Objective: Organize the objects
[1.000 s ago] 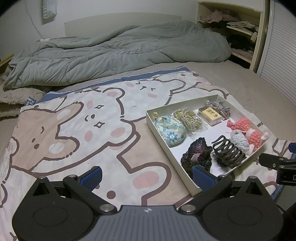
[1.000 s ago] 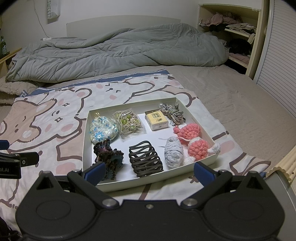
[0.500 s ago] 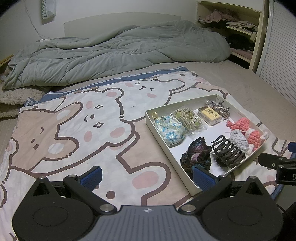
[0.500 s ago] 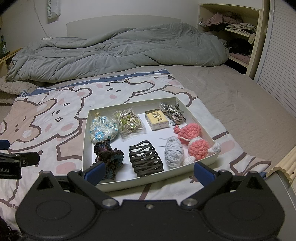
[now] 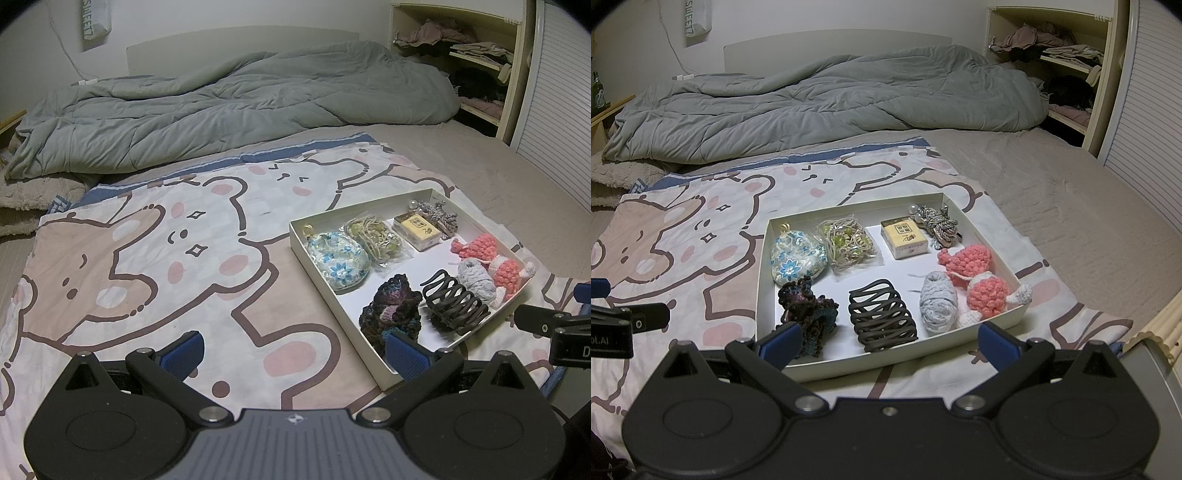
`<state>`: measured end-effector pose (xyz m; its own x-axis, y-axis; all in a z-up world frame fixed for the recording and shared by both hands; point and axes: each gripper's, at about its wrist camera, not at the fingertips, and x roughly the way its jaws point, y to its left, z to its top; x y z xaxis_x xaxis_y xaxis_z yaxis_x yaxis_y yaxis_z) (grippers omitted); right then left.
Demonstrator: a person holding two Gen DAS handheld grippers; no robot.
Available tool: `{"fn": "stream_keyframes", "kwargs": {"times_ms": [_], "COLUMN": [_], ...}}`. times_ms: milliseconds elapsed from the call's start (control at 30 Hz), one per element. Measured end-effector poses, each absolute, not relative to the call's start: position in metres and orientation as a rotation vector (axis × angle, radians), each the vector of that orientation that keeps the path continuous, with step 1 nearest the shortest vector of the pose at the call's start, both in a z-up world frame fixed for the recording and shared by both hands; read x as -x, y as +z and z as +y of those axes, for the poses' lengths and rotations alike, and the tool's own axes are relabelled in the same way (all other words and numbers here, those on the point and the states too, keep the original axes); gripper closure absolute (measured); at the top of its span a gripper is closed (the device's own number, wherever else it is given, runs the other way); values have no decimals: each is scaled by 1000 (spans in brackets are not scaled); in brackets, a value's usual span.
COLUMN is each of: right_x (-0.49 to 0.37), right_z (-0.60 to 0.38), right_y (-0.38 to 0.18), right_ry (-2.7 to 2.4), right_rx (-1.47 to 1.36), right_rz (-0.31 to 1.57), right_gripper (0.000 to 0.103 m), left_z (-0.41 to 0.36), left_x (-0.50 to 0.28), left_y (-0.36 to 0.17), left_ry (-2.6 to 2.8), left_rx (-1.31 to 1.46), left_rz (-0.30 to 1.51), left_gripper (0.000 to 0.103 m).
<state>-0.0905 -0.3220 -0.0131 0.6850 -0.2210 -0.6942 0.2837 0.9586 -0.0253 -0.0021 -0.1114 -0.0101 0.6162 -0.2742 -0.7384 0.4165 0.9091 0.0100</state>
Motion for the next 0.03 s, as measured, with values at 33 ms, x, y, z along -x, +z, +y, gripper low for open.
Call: {"fn": "stream_keyframes", "kwargs": {"times_ms": [33], "right_x": [90], "right_z": [-322], "right_y": [-13], "right_ry": [-283], "right_rx": [-86], "right_rz": [766], "right_gripper": [0], "left_z": [-112], "left_x": [2], "left_y": [-10], "left_ry": [-402], "left_rx": [-187], "left_rz": [816], "left_gripper": [0]}}
